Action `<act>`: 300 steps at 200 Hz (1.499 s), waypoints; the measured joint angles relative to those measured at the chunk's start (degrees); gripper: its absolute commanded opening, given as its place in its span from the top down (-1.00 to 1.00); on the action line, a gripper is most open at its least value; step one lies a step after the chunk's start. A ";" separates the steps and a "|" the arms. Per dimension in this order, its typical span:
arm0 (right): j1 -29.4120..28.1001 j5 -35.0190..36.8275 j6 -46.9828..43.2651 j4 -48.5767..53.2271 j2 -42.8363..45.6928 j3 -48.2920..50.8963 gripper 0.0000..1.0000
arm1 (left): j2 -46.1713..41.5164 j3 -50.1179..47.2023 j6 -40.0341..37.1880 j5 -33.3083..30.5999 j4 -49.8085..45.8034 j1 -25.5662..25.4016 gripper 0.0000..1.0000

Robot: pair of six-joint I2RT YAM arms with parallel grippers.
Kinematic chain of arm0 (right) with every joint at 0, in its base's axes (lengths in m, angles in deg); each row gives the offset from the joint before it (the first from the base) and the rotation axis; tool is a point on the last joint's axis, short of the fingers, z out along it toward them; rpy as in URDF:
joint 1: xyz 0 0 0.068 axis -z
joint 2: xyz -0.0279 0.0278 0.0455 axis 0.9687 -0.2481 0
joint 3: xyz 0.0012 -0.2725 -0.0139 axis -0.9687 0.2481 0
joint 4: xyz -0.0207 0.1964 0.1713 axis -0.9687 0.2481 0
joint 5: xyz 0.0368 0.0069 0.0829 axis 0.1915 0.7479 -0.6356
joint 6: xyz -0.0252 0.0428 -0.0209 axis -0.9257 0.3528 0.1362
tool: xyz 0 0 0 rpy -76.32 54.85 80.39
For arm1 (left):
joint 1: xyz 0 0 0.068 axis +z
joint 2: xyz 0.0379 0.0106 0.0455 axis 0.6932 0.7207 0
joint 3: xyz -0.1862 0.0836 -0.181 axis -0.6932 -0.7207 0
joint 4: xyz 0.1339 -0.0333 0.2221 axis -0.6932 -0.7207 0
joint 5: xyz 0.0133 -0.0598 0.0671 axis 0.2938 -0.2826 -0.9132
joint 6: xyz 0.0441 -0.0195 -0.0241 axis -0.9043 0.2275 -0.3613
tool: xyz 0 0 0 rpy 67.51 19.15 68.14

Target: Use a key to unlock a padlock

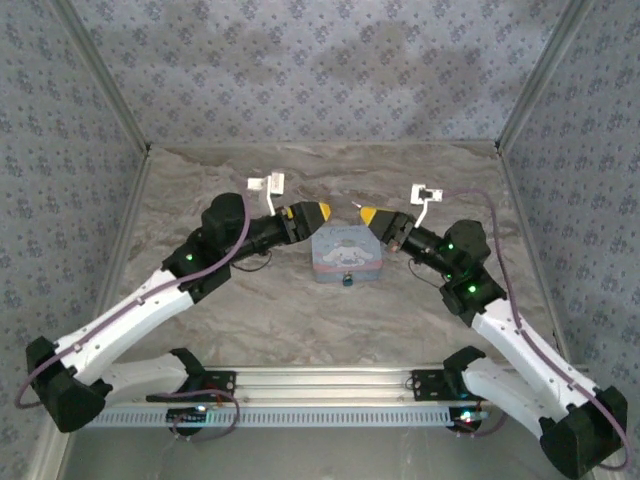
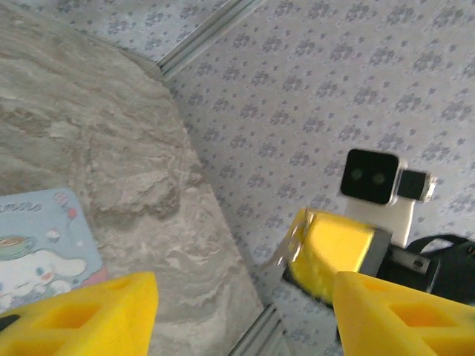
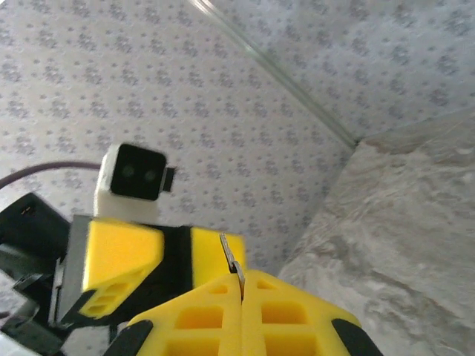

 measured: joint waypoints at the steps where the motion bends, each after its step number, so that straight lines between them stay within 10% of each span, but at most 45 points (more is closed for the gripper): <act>1: 0.26 -0.02 -0.33 0.42 0.17 0.00 1.00 | -0.15 -0.13 -0.07 -0.04 -0.24 0.00 -0.32; 167: 9.73 17.66 -20.76 26.25 -4.83 1.99 1.00 | 20.50 -15.45 -1.03 -4.00 4.81 -8.24 -0.48; 300: 6.10 27.76 -28.76 24.17 -25.22 -2.73 1.00 | 28.79 -11.82 -4.22 -6.34 10.75 1.55 -0.50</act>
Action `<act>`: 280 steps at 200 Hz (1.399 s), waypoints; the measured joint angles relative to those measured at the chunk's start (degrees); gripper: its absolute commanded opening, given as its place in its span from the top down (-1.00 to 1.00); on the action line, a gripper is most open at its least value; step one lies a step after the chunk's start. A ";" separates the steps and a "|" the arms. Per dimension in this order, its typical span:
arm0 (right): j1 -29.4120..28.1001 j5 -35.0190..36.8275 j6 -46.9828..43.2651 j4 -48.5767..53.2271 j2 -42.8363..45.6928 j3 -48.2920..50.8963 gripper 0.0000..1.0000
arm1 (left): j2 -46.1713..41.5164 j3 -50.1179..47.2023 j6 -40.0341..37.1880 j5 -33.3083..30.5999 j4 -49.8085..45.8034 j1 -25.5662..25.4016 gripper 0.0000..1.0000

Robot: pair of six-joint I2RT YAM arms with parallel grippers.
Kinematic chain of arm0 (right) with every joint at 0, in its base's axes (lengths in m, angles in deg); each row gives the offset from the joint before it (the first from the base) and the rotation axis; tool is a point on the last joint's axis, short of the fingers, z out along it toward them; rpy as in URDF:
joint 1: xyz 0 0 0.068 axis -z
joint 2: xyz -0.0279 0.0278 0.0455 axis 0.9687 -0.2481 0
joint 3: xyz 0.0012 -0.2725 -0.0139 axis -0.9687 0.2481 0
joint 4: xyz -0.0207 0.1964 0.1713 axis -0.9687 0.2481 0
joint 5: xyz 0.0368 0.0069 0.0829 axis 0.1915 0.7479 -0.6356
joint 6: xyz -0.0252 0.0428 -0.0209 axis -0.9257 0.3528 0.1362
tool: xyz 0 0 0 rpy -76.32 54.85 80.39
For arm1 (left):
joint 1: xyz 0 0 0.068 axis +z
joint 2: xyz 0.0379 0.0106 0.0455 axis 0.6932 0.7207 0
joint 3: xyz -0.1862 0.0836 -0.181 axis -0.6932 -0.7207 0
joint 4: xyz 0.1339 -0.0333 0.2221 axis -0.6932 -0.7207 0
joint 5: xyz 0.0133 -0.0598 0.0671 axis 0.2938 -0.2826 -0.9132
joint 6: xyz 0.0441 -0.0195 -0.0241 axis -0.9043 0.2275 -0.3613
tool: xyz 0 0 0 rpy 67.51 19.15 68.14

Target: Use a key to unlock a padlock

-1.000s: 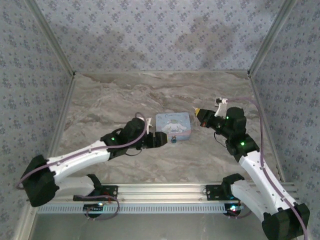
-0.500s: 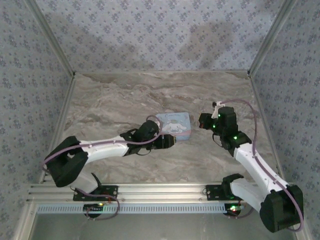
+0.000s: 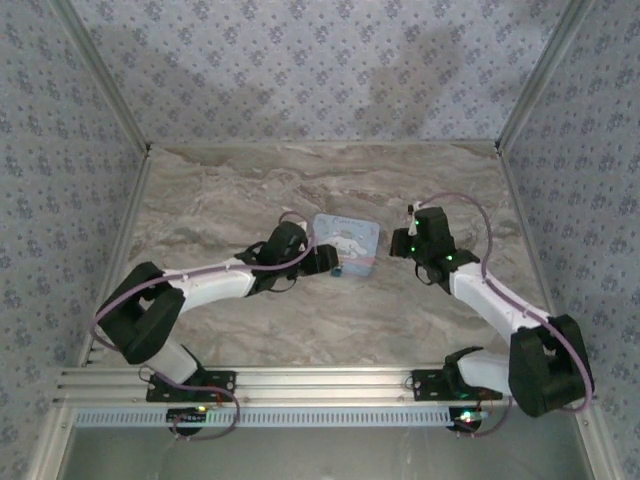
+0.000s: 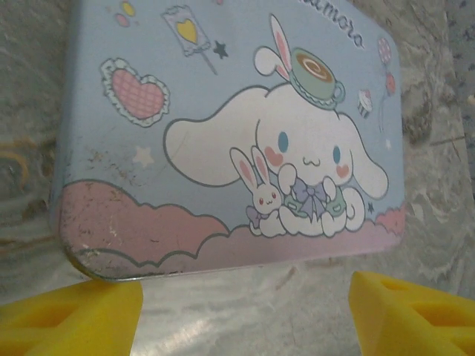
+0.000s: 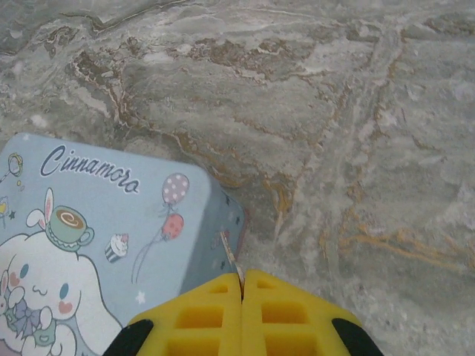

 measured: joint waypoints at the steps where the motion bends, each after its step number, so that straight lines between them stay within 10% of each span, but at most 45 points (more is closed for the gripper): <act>1: -0.02 0.02 -0.02 -0.02 -0.11 -0.11 1.00 | 0.00 0.00 0.00 0.00 0.00 0.04 -0.50; 25: -1.18 2.10 -1.42 -0.17 -3.65 -3.67 1.00 | 0.07 -0.02 -0.90 0.04 0.46 0.85 -0.96; 280: -0.22 8.55 -4.76 -0.48 -23.12 -15.78 1.00 | 17.14 -8.20 -21.27 0.02 38.91 -6.32 -0.85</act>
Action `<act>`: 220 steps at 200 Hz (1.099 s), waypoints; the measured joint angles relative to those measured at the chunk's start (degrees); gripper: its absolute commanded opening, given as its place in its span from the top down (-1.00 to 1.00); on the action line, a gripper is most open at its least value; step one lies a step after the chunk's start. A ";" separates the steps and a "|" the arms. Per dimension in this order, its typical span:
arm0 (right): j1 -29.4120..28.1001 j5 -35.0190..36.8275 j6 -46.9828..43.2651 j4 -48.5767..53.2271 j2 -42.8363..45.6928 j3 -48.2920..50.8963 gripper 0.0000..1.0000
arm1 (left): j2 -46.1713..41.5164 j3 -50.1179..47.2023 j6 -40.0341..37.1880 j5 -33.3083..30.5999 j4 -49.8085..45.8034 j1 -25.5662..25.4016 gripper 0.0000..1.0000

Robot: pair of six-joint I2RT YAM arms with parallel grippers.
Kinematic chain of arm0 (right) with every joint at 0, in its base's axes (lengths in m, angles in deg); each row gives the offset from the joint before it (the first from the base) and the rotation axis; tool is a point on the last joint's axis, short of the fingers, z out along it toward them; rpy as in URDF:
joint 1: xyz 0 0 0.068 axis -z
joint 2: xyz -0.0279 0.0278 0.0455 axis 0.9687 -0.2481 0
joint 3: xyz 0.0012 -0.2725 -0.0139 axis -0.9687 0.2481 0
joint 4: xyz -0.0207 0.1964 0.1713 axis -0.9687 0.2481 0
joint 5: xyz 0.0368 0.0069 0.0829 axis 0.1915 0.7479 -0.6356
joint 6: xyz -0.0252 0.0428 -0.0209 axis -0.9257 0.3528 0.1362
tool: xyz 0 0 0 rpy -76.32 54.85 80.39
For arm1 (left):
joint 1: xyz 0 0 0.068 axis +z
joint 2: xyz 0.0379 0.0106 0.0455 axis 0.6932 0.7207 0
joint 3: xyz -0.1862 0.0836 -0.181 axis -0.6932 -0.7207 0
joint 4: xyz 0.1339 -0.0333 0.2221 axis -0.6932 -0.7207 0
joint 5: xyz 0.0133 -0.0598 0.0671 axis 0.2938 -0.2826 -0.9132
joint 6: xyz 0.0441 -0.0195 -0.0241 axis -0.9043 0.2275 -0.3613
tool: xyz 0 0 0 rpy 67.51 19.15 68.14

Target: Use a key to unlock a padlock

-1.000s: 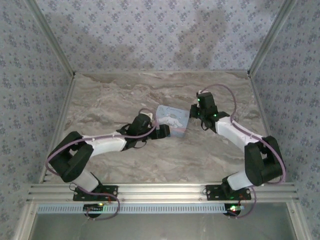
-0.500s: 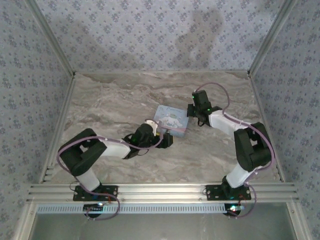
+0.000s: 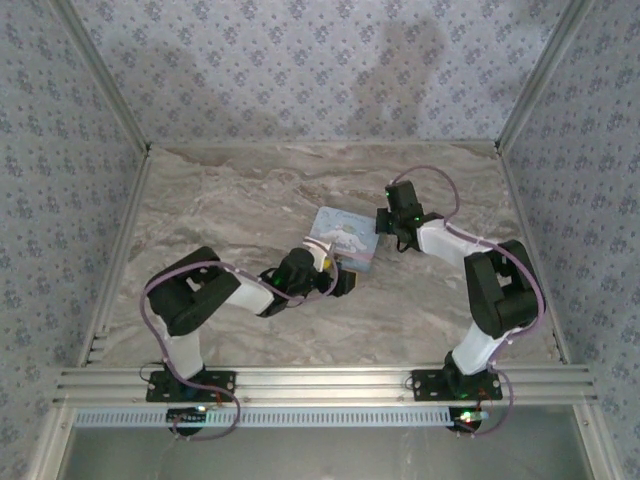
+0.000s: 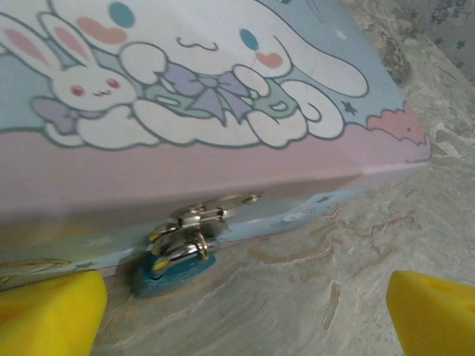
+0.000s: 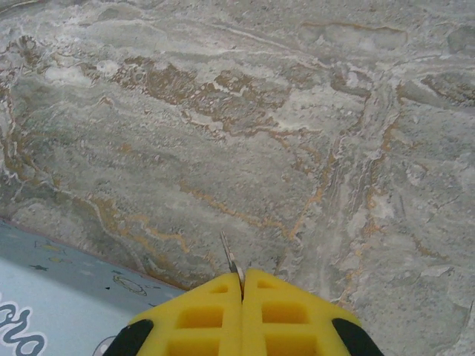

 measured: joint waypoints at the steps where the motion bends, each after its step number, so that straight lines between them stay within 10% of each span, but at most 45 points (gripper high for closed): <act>1: 0.00 0.02 -0.04 -0.02 0.00 0.00 1.00 | 0.04 0.04 -0.02 0.09 0.02 0.00 -0.85; 139: -0.07 0.83 -0.04 -2.21 -0.72 0.00 1.00 | 5.38 1.53 5.79 13.25 9.73 2.40 -0.53; 220: -0.83 0.79 -0.07 -2.36 -0.72 0.02 1.00 | 8.76 1.44 11.17 16.39 13.84 3.39 0.19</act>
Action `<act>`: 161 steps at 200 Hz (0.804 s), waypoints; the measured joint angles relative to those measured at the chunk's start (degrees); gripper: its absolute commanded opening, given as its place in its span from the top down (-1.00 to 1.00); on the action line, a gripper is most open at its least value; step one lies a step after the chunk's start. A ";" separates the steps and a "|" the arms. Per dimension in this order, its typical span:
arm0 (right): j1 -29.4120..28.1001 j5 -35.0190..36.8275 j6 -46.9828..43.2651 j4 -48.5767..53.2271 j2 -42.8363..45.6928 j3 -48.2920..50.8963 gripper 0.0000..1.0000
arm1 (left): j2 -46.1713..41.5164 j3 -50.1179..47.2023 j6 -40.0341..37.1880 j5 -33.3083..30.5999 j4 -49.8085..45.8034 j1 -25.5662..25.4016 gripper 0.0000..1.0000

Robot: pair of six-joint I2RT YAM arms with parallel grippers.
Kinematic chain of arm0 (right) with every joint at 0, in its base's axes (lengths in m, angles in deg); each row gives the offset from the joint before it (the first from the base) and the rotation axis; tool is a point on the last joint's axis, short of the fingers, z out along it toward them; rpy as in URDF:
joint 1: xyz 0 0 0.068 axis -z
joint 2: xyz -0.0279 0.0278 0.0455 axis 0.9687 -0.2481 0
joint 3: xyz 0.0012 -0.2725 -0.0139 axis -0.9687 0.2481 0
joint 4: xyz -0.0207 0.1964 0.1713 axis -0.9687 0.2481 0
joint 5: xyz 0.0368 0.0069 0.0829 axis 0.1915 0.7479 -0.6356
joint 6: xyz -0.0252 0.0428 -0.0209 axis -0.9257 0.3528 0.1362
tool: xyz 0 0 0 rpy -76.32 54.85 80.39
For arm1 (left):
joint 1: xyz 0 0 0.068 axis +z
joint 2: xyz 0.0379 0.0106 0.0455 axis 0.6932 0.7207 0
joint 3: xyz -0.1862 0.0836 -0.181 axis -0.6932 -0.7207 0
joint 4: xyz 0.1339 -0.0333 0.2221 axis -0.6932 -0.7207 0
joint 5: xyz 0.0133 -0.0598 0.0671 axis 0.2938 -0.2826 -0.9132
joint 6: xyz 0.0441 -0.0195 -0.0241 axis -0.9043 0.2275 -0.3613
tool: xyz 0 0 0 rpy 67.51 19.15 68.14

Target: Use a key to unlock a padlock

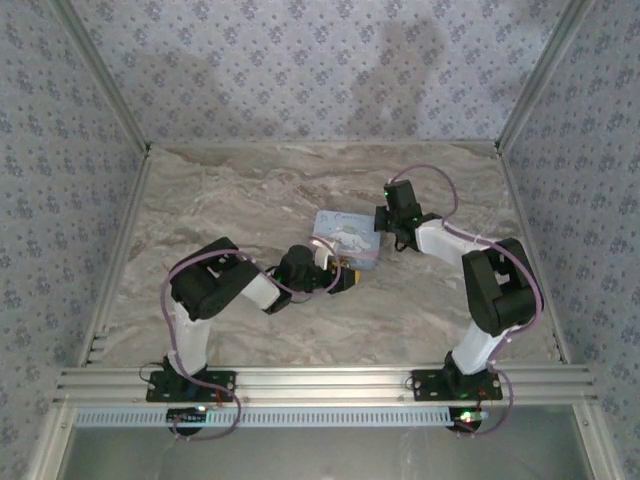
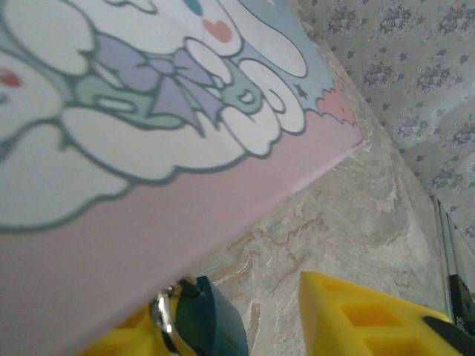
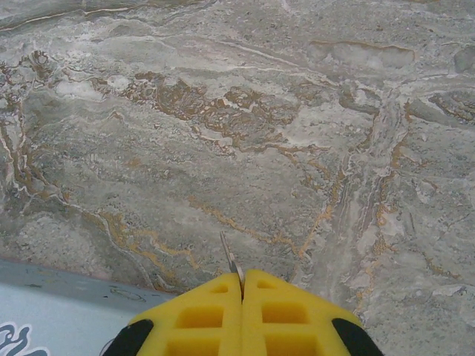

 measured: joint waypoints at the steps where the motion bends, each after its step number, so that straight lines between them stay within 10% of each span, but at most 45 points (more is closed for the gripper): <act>1: 0.00 0.00 0.00 0.00 0.00 0.00 1.00 | 0.00 0.00 0.00 0.02 0.07 0.02 0.19; 161: -0.15 -0.15 -0.63 -0.81 0.48 0.00 1.00 | -0.35 2.05 3.26 2.10 -5.31 2.23 1.00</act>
